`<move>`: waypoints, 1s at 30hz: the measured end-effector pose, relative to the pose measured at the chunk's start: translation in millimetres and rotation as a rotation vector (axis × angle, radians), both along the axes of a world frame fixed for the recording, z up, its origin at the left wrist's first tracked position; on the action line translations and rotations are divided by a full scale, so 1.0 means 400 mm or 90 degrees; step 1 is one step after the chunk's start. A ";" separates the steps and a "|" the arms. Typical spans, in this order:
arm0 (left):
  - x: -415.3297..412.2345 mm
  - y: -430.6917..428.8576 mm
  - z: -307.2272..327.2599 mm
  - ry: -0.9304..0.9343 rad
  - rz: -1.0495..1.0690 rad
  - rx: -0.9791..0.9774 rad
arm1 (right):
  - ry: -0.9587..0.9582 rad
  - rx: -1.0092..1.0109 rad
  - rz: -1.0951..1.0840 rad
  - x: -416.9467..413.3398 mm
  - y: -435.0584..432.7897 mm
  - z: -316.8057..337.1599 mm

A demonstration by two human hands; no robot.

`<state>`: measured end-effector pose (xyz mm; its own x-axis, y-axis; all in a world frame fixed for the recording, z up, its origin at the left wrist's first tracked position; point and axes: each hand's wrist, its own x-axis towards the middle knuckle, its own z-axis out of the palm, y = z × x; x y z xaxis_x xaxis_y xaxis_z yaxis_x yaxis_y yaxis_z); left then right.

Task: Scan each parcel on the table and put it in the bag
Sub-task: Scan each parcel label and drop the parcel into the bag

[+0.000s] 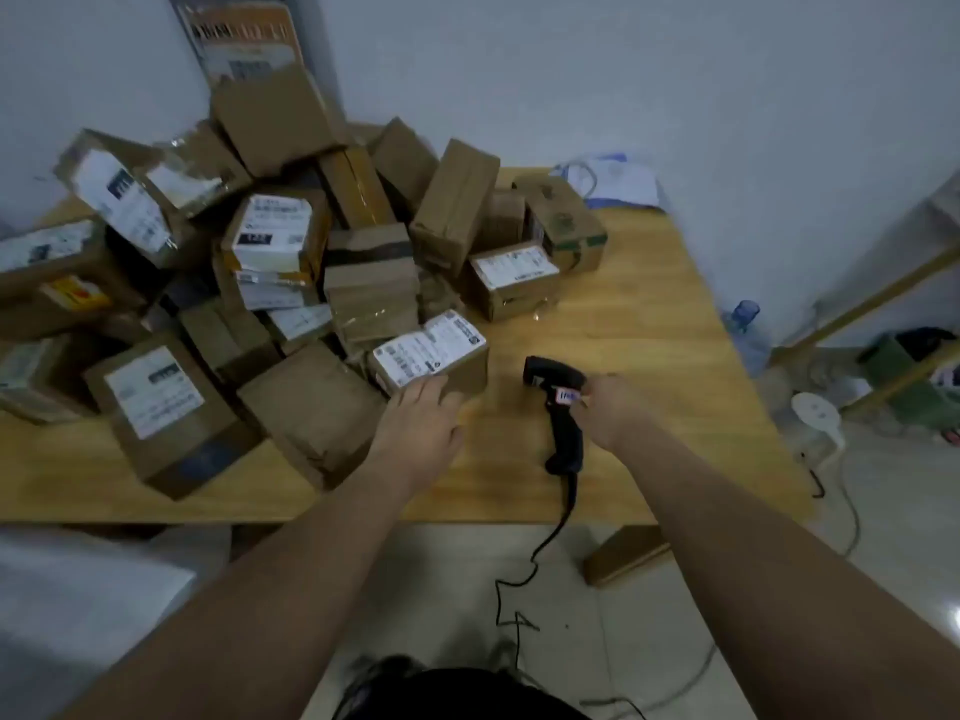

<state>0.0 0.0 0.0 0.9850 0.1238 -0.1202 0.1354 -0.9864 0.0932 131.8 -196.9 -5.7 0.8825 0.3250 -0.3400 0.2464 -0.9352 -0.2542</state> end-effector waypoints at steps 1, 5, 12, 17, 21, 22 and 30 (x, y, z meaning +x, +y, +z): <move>-0.010 -0.005 -0.011 0.025 0.003 0.017 | 0.043 -0.024 -0.014 -0.001 -0.003 -0.024; -0.037 -0.005 -0.046 0.021 0.014 0.020 | 0.156 0.030 -0.112 -0.013 0.023 -0.118; -0.030 0.012 -0.039 -0.083 0.036 -0.014 | 0.185 0.335 -0.316 -0.003 0.061 -0.184; 0.027 0.066 -0.002 -0.070 0.155 0.015 | 0.236 0.402 -0.340 0.006 0.053 -0.151; 0.076 0.106 0.008 0.008 0.224 -0.003 | 0.254 0.512 -0.364 0.007 0.042 -0.111; 0.085 0.108 0.007 0.030 0.237 -0.018 | 0.255 0.537 -0.362 0.006 0.040 -0.099; 0.094 0.059 -0.015 0.043 0.258 -0.078 | 0.281 0.636 -0.361 0.000 0.029 -0.060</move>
<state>37.6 23.4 -6.1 0.8486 0.4807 -0.2209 0.5202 -0.8340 0.1839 131.9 -185.2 -29.8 0.8555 0.2220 -0.4677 -0.4204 -0.2292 -0.8779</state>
